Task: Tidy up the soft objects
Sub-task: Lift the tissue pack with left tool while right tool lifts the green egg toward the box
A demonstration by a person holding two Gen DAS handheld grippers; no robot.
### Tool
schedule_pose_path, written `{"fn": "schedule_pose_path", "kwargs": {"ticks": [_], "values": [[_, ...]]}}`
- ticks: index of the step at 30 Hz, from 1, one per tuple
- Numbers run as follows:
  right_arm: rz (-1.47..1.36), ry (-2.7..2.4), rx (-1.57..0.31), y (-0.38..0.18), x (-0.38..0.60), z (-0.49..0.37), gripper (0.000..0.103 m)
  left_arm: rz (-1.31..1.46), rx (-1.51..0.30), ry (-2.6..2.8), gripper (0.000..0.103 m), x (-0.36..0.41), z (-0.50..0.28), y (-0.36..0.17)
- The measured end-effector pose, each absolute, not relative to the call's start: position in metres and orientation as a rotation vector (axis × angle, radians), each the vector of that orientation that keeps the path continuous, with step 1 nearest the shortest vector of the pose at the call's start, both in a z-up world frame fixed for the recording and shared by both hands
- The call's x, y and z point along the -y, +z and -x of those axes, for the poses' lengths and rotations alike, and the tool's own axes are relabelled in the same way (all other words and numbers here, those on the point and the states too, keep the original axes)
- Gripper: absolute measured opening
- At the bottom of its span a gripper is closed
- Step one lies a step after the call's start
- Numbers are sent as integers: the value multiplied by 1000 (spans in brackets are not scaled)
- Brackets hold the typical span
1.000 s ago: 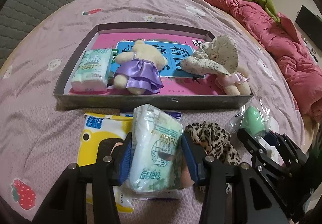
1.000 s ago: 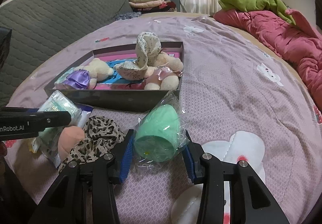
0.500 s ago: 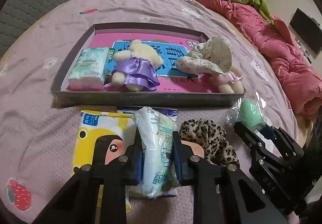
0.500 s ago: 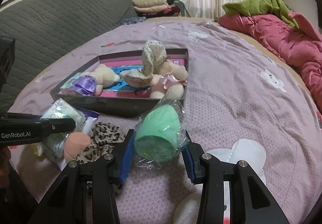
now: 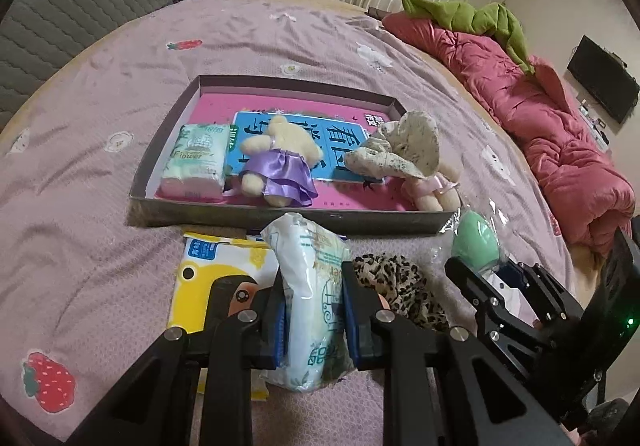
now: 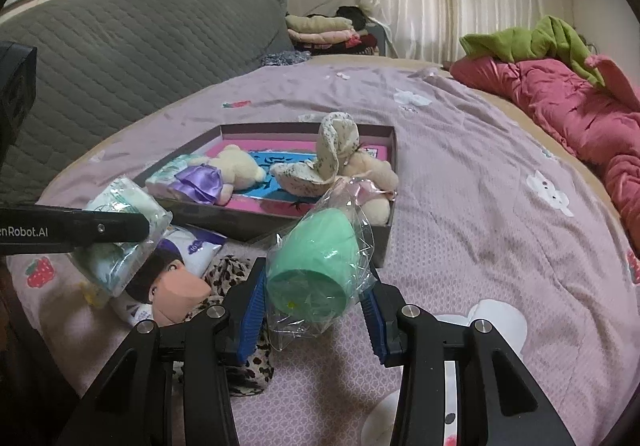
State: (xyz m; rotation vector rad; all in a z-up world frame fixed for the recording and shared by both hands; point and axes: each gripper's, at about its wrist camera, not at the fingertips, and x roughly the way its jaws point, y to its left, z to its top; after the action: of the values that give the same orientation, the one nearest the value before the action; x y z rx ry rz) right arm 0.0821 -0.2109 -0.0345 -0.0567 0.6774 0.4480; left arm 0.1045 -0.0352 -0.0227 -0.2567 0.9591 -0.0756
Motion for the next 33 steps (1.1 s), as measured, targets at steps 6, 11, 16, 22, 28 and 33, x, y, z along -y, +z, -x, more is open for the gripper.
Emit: {"fn": "schedule_pose_path", "kwargs": {"ticks": [6, 11, 16, 22, 28, 33], "values": [[77, 473, -625, -22, 207, -74, 45, 226, -935, -62, 23, 34, -98, -14], [87, 502, -601, -14, 202, -67, 45, 215, -915, -45, 23, 30, -96, -6], [102, 503, -581, -7, 201, -61, 45, 203, -905, -43, 23, 30, -96, -1], [113, 501, -560, 2, 197, -57, 45, 184, -889, -39, 23, 32, -96, 4], [124, 485, -564, 5, 190, -58, 45, 180, -876, -28, 23, 30, -95, 7], [80, 489, -568, 10, 188, -64, 45, 177, -871, -20, 23, 25, -95, 8]]}}
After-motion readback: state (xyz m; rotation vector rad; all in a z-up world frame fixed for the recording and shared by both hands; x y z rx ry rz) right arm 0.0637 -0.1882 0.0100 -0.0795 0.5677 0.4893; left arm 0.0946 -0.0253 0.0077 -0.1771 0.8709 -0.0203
